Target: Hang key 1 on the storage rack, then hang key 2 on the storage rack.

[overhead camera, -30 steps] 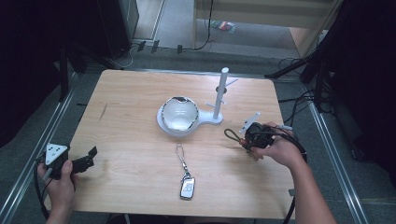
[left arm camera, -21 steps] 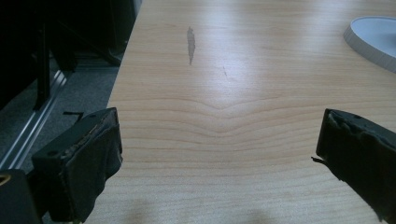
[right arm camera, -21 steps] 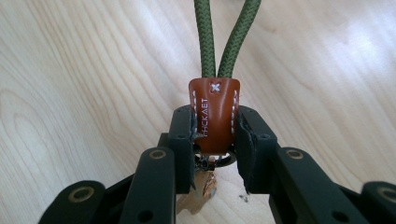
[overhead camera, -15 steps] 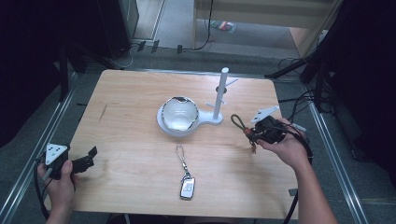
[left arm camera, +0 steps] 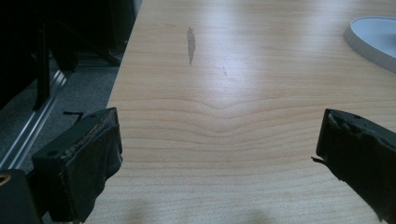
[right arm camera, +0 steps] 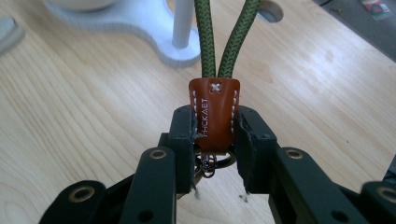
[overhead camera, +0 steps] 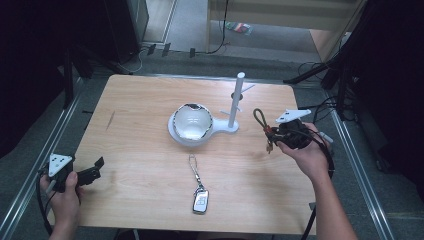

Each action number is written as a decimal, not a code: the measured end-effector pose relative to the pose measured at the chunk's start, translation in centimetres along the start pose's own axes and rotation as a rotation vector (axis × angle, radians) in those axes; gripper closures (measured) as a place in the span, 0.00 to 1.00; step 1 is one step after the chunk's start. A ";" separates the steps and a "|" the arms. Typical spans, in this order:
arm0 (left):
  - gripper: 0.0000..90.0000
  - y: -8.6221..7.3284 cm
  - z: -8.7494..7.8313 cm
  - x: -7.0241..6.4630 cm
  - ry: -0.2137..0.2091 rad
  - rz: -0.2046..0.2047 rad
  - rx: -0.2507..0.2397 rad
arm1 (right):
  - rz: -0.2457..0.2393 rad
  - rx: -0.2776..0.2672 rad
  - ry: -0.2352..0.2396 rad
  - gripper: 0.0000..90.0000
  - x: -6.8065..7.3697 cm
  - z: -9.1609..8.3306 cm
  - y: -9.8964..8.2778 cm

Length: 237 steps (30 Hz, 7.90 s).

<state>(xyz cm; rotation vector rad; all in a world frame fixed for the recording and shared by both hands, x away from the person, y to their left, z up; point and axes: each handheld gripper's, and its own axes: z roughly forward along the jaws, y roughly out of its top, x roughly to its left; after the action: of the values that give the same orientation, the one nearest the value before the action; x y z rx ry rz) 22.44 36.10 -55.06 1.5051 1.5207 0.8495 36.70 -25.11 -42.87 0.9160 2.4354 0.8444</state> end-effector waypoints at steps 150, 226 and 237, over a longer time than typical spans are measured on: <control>0.01 0.0 0.0 0.1 -0.018 0.000 0.008 | 0.217 -0.294 -0.081 0.74 2.2 7.7 5.3; 0.01 0.0 0.1 0.0 -0.016 0.005 0.006 | 0.163 -0.008 -0.066 0.61 8.1 4.2 2.9; 0.01 0.0 0.0 0.0 -0.017 0.005 0.004 | 0.137 0.043 -0.007 0.63 10.0 4.8 3.1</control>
<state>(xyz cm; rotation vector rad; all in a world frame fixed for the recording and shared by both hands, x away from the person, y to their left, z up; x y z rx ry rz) 22.49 36.14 -55.07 1.5162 1.5078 0.8345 33.71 -14.34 -45.89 1.1106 2.4151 0.8367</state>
